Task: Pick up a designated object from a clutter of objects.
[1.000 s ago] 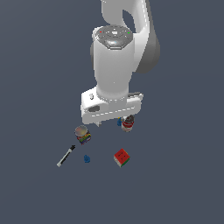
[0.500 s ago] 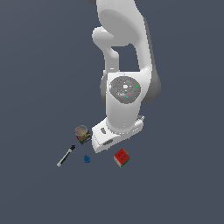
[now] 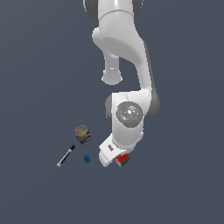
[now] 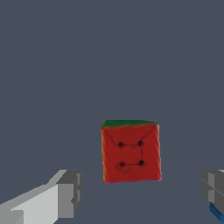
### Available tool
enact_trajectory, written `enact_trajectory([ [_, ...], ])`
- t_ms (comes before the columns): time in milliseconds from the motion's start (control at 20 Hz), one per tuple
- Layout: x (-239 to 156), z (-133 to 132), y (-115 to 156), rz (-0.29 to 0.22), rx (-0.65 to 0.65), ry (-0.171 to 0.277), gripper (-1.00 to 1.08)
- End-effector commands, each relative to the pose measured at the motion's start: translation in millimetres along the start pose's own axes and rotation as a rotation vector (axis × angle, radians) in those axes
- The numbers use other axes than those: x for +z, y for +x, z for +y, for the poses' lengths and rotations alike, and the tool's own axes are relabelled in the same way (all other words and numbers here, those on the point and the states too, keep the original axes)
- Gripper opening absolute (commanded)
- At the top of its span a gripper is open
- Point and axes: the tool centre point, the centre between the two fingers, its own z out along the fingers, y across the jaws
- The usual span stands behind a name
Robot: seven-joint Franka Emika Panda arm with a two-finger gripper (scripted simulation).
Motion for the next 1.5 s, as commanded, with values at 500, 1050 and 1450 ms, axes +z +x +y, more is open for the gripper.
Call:
enact_trajectory([
  [500, 20, -1, 5, 0.003, -0.031, 0.002, 1.0],
  [1050, 65, -2, 5, 0.004, -0.034, 0.002, 1.0],
  [1450, 65, -1, 6, 0.004, -0.034, 0.002, -1.0],
])
